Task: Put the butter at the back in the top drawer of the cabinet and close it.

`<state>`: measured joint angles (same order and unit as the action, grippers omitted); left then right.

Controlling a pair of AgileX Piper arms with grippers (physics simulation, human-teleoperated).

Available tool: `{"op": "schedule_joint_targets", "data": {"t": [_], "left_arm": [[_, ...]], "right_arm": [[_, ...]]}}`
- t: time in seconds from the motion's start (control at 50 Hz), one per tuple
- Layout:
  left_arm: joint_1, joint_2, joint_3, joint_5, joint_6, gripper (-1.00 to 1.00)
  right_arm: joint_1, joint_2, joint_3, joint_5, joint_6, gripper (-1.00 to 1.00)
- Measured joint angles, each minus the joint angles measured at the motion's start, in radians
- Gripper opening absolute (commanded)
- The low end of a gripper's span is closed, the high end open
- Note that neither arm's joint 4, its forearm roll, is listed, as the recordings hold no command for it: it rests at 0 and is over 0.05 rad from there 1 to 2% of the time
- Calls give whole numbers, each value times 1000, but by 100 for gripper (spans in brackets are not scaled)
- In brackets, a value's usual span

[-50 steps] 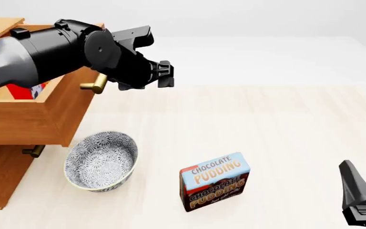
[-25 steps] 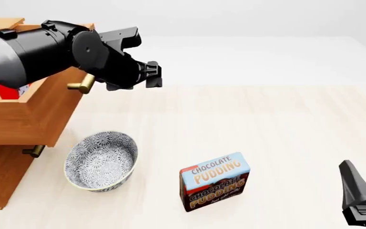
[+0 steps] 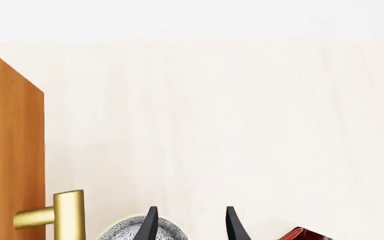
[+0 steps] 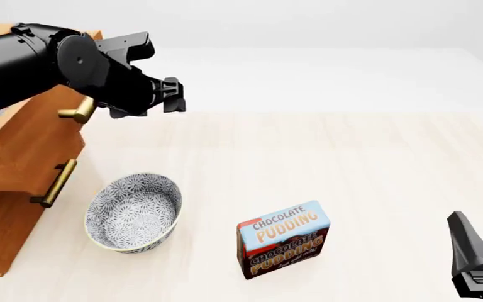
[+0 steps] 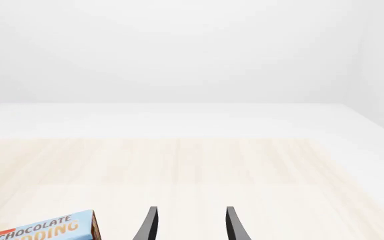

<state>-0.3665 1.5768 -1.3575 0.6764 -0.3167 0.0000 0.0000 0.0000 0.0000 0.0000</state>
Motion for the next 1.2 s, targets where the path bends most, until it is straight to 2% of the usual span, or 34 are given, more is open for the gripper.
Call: {"op": "schedule_joint_targets", "data": {"t": [1.2], "left_arm": [[224,-132,145,-21,24,100]], "right_arm": [[0,0,0,0,0,100]]}}
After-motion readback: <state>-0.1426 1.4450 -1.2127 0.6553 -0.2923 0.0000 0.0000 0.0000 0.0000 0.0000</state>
